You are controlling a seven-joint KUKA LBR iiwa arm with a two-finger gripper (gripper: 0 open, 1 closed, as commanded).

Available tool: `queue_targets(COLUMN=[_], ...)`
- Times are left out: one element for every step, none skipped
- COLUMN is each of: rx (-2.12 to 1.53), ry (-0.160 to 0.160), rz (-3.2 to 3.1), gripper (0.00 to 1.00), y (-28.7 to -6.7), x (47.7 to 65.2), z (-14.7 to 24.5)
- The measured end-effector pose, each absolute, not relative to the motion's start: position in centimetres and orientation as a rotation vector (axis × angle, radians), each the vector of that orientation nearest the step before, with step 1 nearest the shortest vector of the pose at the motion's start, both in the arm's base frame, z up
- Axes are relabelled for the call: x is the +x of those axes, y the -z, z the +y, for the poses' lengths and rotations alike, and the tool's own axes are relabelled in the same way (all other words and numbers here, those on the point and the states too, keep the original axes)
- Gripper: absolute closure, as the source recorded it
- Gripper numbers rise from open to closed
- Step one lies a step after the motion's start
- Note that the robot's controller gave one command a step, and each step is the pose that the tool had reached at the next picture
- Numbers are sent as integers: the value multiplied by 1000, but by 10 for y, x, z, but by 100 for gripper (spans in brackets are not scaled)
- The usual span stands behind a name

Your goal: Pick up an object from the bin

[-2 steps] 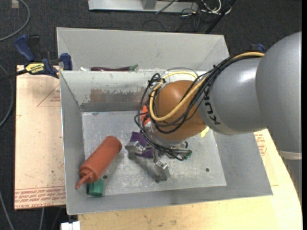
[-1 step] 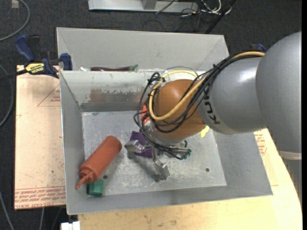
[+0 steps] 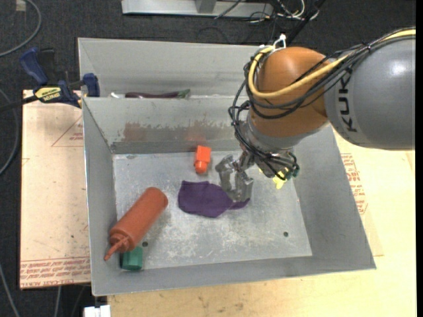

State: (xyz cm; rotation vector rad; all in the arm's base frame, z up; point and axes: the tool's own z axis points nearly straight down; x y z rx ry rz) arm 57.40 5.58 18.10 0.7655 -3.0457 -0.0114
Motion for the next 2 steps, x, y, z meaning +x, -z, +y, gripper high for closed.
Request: queue_targets(rx=[733,806], ry=[8,9], rz=[-3059,-3039], gripper=[100,100], y=[-191,-169], x=[578,573], z=[51,66])
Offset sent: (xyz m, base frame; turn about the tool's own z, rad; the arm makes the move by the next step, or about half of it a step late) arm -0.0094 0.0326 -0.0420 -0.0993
